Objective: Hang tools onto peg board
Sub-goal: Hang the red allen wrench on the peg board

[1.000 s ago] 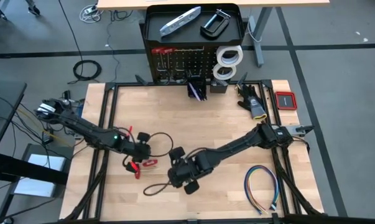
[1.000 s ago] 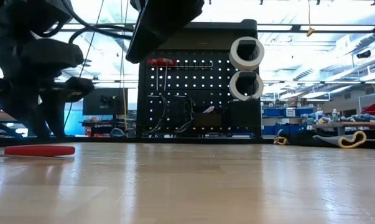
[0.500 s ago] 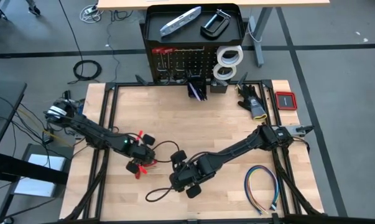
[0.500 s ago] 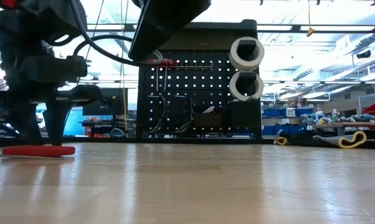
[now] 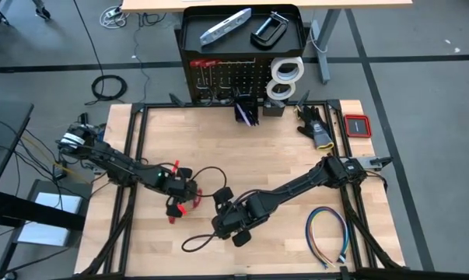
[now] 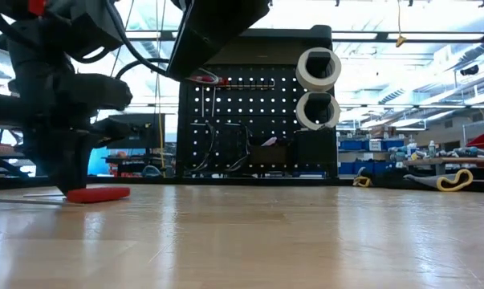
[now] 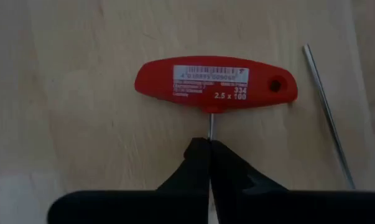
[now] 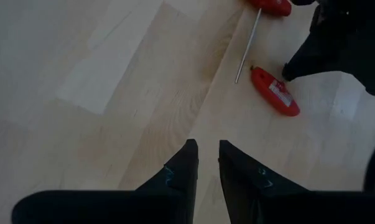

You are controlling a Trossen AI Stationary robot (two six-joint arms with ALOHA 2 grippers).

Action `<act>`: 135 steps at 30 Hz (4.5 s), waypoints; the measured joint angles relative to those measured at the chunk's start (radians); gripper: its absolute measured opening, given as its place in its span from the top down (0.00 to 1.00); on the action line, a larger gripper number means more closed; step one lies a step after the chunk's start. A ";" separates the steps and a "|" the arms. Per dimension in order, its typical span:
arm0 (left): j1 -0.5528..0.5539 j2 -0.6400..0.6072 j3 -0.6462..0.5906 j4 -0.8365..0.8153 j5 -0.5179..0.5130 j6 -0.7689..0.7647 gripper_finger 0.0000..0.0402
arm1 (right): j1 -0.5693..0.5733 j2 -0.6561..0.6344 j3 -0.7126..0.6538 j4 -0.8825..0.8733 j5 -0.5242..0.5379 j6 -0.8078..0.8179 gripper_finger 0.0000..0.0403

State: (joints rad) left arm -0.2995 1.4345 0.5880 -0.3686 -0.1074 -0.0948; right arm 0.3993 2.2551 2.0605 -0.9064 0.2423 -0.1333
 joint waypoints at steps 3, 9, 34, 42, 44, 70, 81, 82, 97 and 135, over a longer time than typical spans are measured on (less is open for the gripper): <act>0.012 0.001 -0.001 0.025 -0.003 -0.051 0.98 | 0.003 -0.002 0.000 -0.010 0.005 0.000 0.82; 0.025 -0.005 0.000 0.070 -0.049 -0.141 0.99 | 0.013 -0.033 0.002 -0.155 0.121 0.020 0.82; -0.023 -0.405 0.011 0.349 -0.620 -0.189 1.00 | 0.005 -0.266 -0.280 0.035 0.312 0.187 0.80; -0.023 -0.208 0.011 0.638 -0.749 -0.082 1.00 | -0.007 -0.359 -0.941 1.068 0.471 0.268 0.77; -0.023 -0.150 0.011 0.699 -0.752 -0.036 1.00 | -0.023 -0.355 -1.047 1.271 0.469 0.272 0.75; -0.056 -0.069 0.013 0.932 -0.827 0.092 1.00 | -0.189 -0.427 -1.178 2.016 0.443 0.258 0.50; -0.047 -0.043 0.011 0.982 -0.796 0.091 1.00 | -0.232 -0.408 -1.148 1.968 0.366 0.335 0.64; -0.047 -0.043 0.011 0.986 -0.797 0.091 1.00 | -0.231 -0.408 -1.148 1.969 0.366 0.336 0.67; -0.050 -0.094 0.012 0.900 -0.703 0.086 0.90 | -0.215 -0.485 -1.148 1.837 0.324 0.257 0.83; -0.047 -0.169 0.012 0.895 -0.213 0.061 0.60 | -0.203 -0.620 -1.032 1.220 -0.141 0.265 0.83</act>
State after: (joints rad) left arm -0.3470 1.2655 0.5999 0.5260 -0.3203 -0.0336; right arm 0.1959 1.6356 1.0286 0.3140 0.1017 0.1314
